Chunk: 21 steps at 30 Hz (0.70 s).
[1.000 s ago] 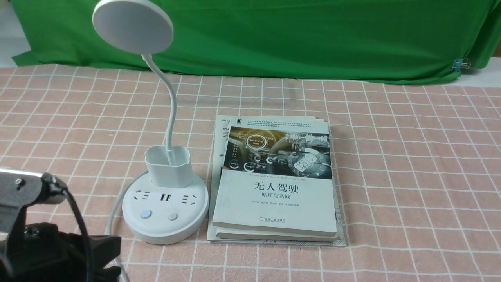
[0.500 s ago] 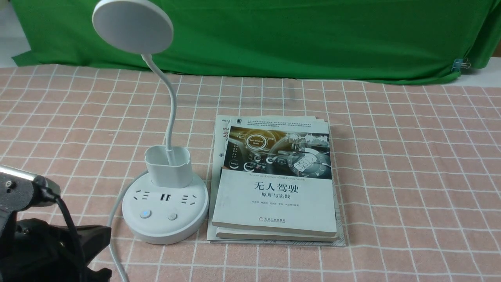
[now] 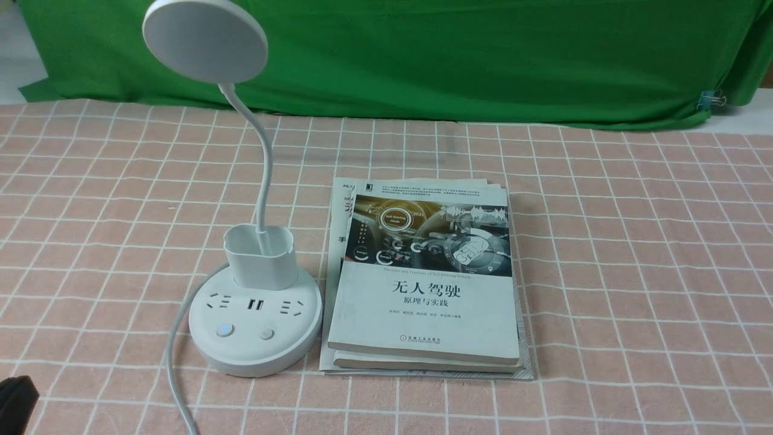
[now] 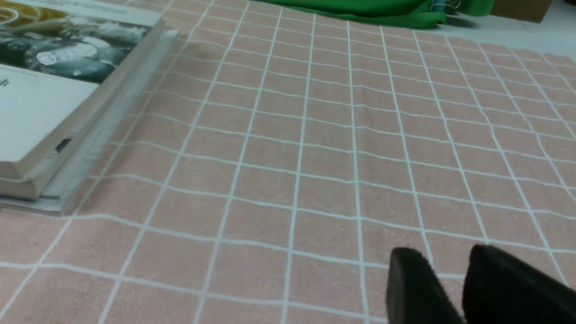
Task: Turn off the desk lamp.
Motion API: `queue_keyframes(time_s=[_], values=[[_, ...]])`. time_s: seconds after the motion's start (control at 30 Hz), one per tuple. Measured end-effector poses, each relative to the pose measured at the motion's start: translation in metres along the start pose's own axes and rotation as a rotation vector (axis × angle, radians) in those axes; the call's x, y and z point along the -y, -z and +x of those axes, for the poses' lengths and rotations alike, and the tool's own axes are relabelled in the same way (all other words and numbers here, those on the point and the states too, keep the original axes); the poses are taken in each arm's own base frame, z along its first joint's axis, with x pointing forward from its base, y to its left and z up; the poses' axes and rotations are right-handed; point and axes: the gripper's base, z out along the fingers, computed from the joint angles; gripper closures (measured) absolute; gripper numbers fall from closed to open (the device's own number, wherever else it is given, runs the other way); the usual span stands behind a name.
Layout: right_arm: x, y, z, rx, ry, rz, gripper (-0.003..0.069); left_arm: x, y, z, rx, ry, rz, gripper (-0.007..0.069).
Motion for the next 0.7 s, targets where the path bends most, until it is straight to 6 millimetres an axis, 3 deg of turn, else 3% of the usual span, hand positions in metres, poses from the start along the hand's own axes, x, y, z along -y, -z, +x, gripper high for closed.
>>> queue_keyframes(time_s=[0.17, 0.7], values=[[0.0, 0.0, 0.0, 0.0, 0.0, 0.0, 0.0418, -0.002, 0.002, 0.012, 0.008, 0.016, -0.021, 0.0619], [0.0, 0.0, 0.0, 0.0, 0.0, 0.0, 0.0417, 0.0, 0.004, 0.016, -0.002, 0.065, -0.002, 0.0619]])
